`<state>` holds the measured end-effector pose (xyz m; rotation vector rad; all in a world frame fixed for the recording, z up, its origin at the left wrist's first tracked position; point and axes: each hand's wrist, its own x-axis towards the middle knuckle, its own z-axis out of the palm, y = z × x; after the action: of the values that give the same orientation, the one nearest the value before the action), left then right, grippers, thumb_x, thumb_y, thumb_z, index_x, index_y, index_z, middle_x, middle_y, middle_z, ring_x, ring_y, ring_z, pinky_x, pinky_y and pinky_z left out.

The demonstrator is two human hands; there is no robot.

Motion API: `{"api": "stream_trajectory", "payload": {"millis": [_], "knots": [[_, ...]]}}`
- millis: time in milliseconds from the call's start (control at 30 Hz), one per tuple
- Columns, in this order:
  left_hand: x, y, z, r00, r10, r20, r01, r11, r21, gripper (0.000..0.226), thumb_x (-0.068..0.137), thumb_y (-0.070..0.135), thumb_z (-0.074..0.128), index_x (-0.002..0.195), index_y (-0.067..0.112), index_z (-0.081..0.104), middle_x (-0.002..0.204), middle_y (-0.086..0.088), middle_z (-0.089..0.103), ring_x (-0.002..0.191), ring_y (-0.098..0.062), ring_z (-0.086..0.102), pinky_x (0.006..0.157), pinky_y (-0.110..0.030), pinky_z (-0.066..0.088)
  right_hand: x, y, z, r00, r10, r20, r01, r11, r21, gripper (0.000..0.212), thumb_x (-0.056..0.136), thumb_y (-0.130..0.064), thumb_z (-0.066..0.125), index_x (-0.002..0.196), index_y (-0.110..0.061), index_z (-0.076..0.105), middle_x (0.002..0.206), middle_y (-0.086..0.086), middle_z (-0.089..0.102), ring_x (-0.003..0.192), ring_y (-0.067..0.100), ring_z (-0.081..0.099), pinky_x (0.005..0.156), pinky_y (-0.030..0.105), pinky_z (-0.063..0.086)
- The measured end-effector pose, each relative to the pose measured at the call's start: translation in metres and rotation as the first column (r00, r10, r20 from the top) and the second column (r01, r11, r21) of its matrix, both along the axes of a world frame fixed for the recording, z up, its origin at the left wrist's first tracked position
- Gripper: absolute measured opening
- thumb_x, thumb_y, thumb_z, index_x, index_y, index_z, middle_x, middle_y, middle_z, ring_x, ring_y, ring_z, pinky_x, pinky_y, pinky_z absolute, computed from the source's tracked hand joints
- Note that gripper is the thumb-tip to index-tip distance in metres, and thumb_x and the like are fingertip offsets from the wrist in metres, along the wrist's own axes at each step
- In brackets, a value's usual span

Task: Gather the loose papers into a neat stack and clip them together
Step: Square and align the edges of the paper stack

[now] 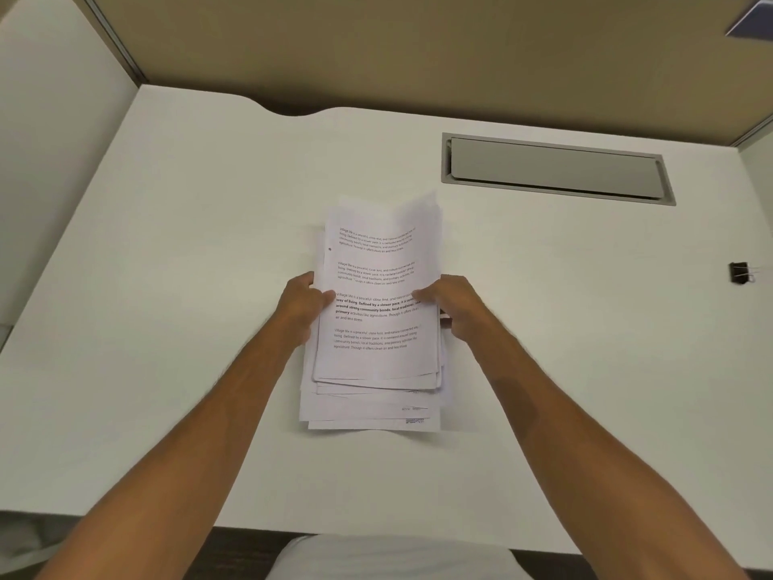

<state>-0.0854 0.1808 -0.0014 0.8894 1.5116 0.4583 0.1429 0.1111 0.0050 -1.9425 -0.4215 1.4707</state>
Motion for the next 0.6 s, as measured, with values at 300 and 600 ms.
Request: {"api": "stream_trajectory", "payload": {"millis": [300, 600], "knots": [[0.0, -0.009, 0.056, 0.964, -0.033, 0.265, -0.064, 0.935, 0.348, 0.041, 0.097, -0.008, 0.053, 0.118, 0.025, 0.064, 0.113, 0.001, 0.074, 0.101, -0.017, 0.074, 0.085, -0.034, 0.062, 0.017, -0.015, 0.045, 0.999, 0.016, -0.05, 0.011, 0.871, 0.491, 0.04, 0.089, 0.004, 0.068, 0.129, 0.003, 0.062, 0.12, 0.02, 0.072, 0.105, 0.038, 0.072, 0.089, 0.051, 0.059], [0.018, -0.02, 0.1, 0.957, -0.146, 0.249, -0.047, 0.773, 0.633, 0.04, 0.102, 0.011, 0.049, 0.142, 0.02, 0.048, 0.125, 0.005, 0.067, 0.113, -0.012, 0.068, 0.083, -0.025, 0.06, 0.028, -0.015, 0.076, 0.996, -0.092, 0.014, 0.053, 0.682, 0.729, 0.023, 0.088, -0.007, 0.072, 0.107, -0.019, 0.073, 0.103, 0.0, 0.079, 0.097, 0.023, 0.075, 0.081, 0.032, 0.06]]}}
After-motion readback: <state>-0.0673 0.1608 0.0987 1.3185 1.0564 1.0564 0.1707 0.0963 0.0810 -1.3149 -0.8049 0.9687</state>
